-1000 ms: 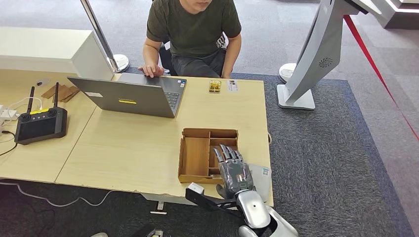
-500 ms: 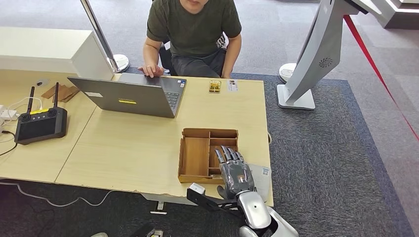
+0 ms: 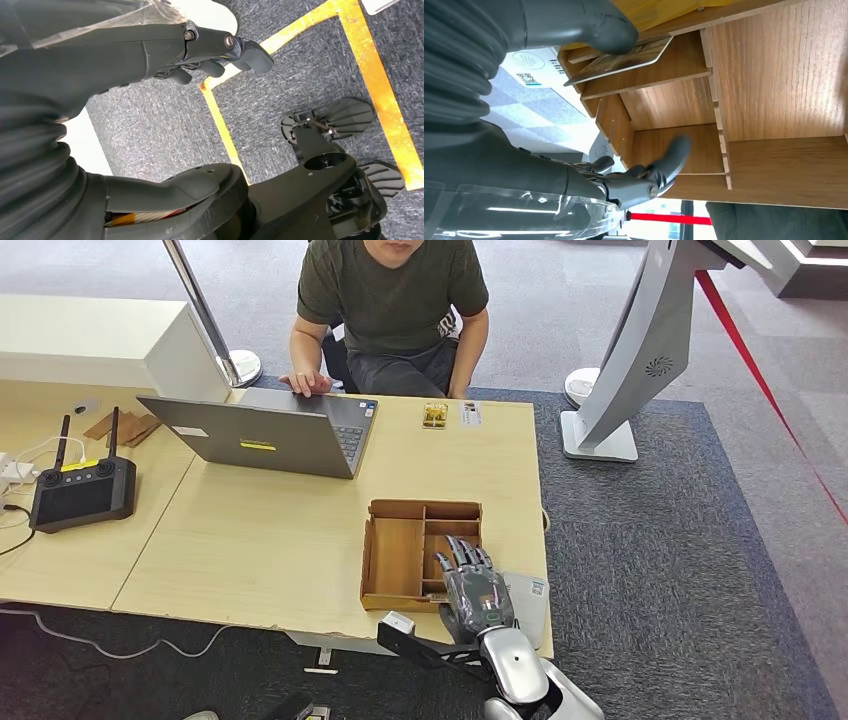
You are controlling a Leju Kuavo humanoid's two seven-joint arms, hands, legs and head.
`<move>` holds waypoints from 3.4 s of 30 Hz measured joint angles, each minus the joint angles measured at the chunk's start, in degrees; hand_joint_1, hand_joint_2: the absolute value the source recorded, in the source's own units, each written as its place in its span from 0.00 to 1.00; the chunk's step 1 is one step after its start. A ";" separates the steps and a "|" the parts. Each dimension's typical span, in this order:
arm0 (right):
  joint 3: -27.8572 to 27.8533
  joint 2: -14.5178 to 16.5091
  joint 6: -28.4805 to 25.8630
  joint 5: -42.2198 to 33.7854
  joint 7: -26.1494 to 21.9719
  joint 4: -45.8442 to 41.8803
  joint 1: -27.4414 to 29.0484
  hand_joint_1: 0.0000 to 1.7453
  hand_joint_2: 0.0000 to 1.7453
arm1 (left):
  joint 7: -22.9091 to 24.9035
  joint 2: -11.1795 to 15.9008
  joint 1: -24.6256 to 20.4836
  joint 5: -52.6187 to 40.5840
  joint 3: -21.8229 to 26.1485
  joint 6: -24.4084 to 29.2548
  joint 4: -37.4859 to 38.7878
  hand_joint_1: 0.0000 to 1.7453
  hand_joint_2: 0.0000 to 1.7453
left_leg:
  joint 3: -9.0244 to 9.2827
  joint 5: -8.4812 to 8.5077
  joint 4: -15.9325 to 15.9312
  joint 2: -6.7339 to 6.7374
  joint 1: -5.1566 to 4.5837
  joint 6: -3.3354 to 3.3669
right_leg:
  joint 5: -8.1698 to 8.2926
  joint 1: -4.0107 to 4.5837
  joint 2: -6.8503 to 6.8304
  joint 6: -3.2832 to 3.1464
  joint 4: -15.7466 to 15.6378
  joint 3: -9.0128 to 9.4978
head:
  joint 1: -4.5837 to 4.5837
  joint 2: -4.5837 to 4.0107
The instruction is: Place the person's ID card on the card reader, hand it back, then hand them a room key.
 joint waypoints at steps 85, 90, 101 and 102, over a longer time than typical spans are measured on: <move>-6.42 -0.31 -6.16 -14.59 -3.72 -9.68 -13.69 1.00 1.00 | 1.29 -1.03 -1.27 -4.05 1.58 -2.07 0.02 0.00 1.00 | -0.10 0.01 0.01 0.01 0.00 0.00 | 0.01 0.00 0.00 0.00 0.02 -0.09 | 0.00 0.00; -5.67 1.37 -5.81 -18.80 -3.55 -3.25 -20.40 1.00 1.00 | 2.32 -1.62 -2.54 -5.04 1.34 -2.97 0.02 0.00 1.00 | -0.11 0.02 0.01 -0.01 0.00 0.01 | 0.01 0.00 -0.01 0.00 0.02 -0.08 | 0.01 0.00; -4.09 3.17 -5.94 -19.82 -2.66 5.10 -25.40 1.00 1.00 | 2.58 -2.36 -3.42 -5.35 1.12 -3.21 0.02 0.00 1.00 | -0.11 0.01 0.02 -0.01 0.00 0.00 | 0.01 0.00 -0.01 0.00 0.03 -0.10 | 0.01 0.00; -3.97 3.26 -5.94 -19.83 -2.65 5.53 -25.57 1.00 1.00 | 2.58 -2.39 -3.43 -5.35 1.12 -3.21 0.02 0.00 1.00 | -0.11 0.01 0.02 -0.01 0.00 0.00 | 0.01 0.00 -0.01 0.00 0.03 -0.10 | 0.01 0.00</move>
